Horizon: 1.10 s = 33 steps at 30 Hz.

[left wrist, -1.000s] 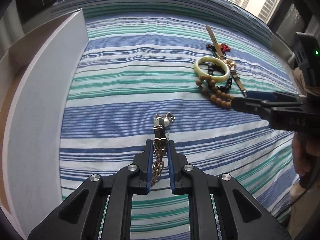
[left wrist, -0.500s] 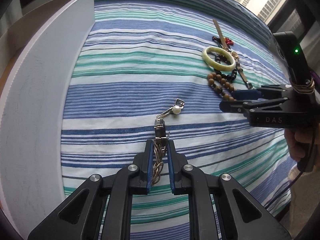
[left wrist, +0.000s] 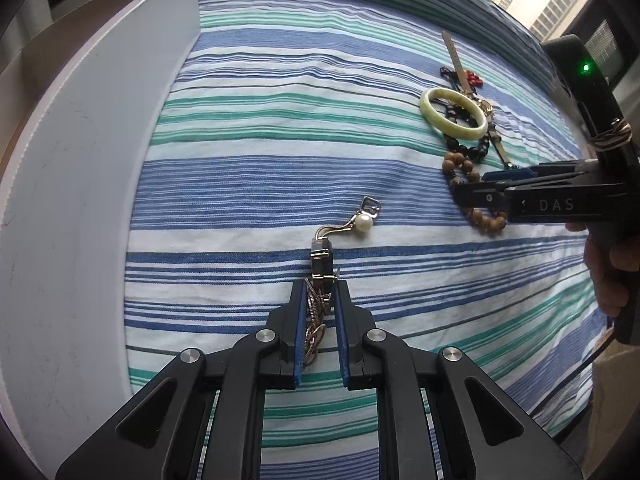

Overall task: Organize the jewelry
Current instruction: 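Grasp the wooden bead bracelet with the right tool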

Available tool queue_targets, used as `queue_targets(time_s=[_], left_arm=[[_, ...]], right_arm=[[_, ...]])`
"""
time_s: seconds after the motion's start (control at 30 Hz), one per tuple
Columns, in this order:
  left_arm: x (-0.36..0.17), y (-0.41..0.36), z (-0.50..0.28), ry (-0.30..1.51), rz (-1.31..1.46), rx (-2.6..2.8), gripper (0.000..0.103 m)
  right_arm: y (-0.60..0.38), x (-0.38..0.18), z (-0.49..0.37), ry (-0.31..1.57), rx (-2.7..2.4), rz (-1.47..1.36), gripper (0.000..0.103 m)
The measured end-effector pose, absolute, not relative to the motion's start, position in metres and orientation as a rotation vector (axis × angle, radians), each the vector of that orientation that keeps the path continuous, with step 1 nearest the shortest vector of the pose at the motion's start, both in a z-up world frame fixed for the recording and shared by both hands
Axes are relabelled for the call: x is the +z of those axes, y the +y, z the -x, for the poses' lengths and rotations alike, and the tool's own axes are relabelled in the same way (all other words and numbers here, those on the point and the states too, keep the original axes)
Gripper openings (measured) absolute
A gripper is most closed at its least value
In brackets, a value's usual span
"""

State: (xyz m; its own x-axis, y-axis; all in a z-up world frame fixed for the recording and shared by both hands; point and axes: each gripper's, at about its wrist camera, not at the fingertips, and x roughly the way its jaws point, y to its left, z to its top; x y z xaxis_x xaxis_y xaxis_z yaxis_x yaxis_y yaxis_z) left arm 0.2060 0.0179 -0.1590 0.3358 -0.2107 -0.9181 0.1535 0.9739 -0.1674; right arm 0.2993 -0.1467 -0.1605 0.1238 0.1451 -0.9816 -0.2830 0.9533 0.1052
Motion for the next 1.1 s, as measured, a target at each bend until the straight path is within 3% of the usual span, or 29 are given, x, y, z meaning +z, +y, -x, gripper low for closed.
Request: queue_targets(time_s=[0.17,0.23,0.27,0.43,0.5,0.83,0.93,1.1], left_arm=[[-0.160,0.013,-0.211,1.206,0.046,-0.216,0.012],[-0.159,0.012,-0.213,1.206,0.042,-0.206,0.012],[-0.159,0.011,-0.214,1.207,0.043,-0.202,0.012],[-0.151,0.011,-0.214,1.203,0.055,-0.188,0.011],[-0.143,0.012,-0.212,1.188,0.056,-0.189,0.011],[-0.135,0.016,-0.205,1.170,0.065,-0.186,0.011],[-0.136,0.017,-0.204,1.172,0.067,-0.191,0.011],[-0.135,0.022,-0.205,1.167,0.077,-0.190,0.011]], right_arm=[[-0.133,-0.165,-0.294,1.395,0.292,0.203,0.059],[-0.127,-0.166,-0.295,1.381,0.246,0.235,0.043],[-0.127,-0.165,-0.296,1.380,0.235,0.229,0.027],[-0.129,-0.159,-0.293,1.382,0.254,0.198,0.020],[-0.142,-0.144,-0.285,1.355,0.258,0.179,0.000],[-0.149,-0.138,-0.286,1.382,0.316,0.124,0.004],[-0.140,-0.146,-0.280,1.378,0.318,0.131,0.013],[-0.129,-0.155,-0.283,1.359,0.269,0.169,0.016]])
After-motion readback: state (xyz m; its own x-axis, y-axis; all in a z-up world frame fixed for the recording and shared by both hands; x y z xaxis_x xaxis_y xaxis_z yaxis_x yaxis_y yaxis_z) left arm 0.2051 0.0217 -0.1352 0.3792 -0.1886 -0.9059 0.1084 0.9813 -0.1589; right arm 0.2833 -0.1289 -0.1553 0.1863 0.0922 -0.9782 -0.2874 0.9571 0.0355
